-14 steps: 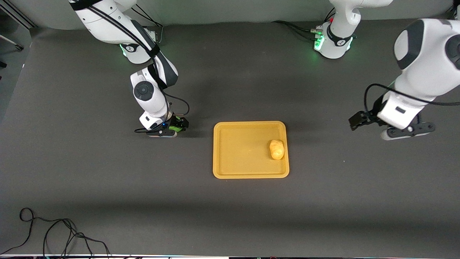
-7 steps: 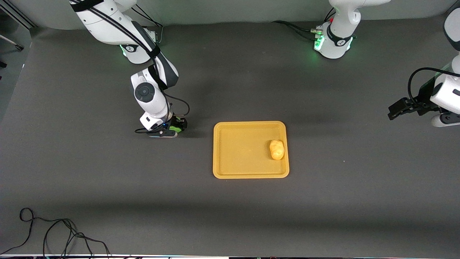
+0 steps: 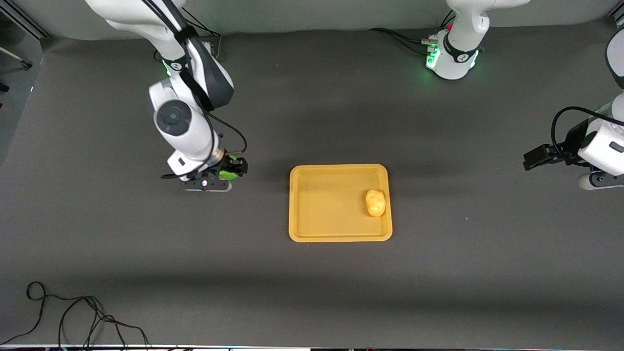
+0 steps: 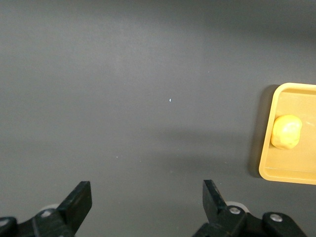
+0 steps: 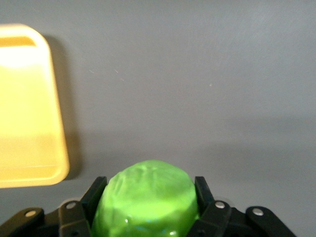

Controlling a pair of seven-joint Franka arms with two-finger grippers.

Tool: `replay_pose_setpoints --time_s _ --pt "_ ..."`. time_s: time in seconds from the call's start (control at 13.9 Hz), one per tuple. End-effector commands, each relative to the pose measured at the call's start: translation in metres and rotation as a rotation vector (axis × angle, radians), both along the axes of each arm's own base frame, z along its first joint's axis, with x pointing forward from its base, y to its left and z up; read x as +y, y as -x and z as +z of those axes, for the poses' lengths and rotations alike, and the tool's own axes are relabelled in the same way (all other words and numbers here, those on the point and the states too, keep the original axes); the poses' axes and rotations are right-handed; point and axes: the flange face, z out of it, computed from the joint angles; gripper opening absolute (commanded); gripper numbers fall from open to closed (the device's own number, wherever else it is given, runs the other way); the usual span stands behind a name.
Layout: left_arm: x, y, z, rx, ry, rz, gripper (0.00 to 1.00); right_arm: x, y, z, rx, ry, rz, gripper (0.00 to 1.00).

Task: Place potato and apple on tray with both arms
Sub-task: 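Lift the green apple with the right gripper and carry it over the tray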

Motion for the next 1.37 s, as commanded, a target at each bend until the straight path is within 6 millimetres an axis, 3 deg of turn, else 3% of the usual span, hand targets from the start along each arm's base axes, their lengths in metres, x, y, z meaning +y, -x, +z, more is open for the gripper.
replay_pose_setpoints --time_s 0.0,0.22,0.36,0.5,0.79,1.01,1.15,1.29 --pt "-0.009 0.005 0.013 0.013 -0.026 -0.016 1.00 0.025 -0.035 0.060 -0.046 -0.029 -0.006 0.44" --pt "-0.006 0.008 0.009 0.047 -0.027 -0.017 1.00 0.099 -0.060 0.068 -0.070 -0.038 -0.054 0.44" --pt "-0.003 0.007 0.007 0.050 -0.025 -0.018 1.00 0.154 -0.068 0.056 -0.081 -0.039 -0.073 0.42" --pt "-0.003 0.004 0.006 0.040 -0.018 -0.016 1.00 0.194 -0.073 0.038 -0.118 -0.048 -0.146 0.39" --pt "-0.003 0.003 0.004 0.038 -0.021 -0.018 1.00 0.249 -0.056 -0.025 -0.142 -0.059 -0.175 0.38" --pt "-0.003 0.002 0.002 0.041 -0.019 -0.018 1.00 0.300 -0.026 -0.105 -0.201 -0.037 -0.111 0.35" --pt "-0.008 0.002 0.002 0.040 -0.019 -0.026 1.00 0.303 -0.028 -0.144 -0.236 -0.022 -0.110 0.35" --pt "-0.009 0.000 0.001 0.032 -0.017 -0.027 1.00 0.303 -0.028 -0.170 -0.237 -0.024 -0.104 0.35"
